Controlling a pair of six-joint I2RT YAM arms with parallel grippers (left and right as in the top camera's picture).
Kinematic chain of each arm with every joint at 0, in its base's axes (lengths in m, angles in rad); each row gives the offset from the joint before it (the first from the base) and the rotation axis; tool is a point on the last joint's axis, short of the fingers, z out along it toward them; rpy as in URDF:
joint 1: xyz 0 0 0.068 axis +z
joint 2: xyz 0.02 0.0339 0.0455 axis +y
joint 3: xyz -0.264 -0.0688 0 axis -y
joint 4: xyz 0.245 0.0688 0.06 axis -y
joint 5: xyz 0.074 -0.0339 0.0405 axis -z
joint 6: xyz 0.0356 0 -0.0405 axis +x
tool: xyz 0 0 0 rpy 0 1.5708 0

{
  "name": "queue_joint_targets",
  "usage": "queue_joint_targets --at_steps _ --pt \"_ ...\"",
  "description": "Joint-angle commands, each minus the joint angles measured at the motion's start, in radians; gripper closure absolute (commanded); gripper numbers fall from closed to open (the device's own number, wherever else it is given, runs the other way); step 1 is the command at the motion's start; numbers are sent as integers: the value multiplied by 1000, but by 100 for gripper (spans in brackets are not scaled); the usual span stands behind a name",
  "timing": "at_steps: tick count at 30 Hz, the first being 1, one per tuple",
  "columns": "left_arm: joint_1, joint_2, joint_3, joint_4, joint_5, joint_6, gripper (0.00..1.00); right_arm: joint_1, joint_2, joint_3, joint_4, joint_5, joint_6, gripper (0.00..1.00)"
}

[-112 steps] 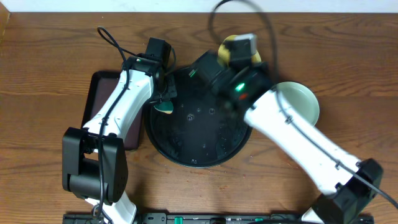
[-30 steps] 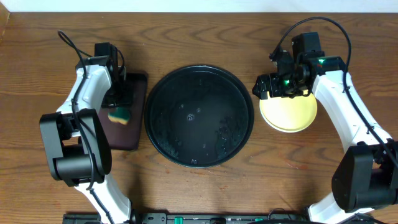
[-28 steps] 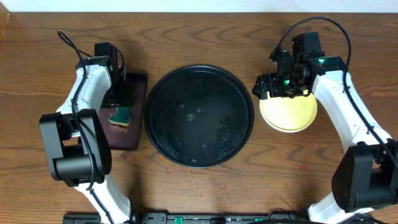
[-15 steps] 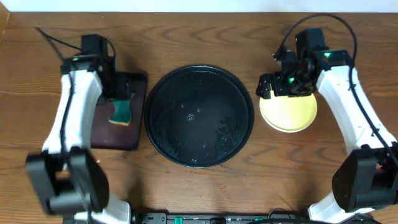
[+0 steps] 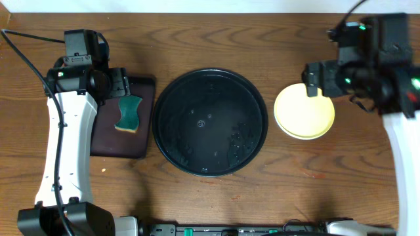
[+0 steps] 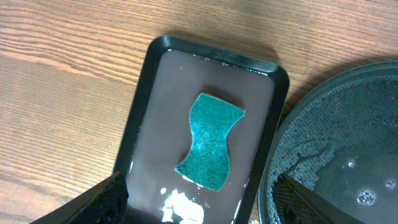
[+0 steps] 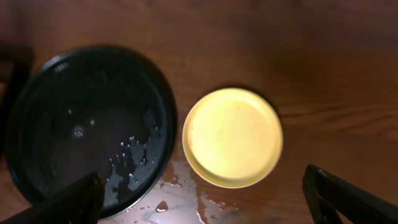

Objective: Clean dirty plates on tray and stack at the side

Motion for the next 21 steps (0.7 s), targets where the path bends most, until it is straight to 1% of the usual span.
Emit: queue_joint_targets --at_steps 1,6,15,18,21 --pt "1 6 5 -4 -5 -8 25 -9 -111 18 -7 51 6 1" --pt "1 6 5 -4 -5 -8 24 -9 -204 18 -7 51 6 1" --pt "1 6 5 -4 -5 -8 25 -9 -243 17 -36 75 6 1" --pt "1 6 5 -4 -5 -8 25 -10 -244 0 -9 87 6 1" --pt "1 6 5 -4 -5 -8 25 -21 -259 -39 61 137 6 1"
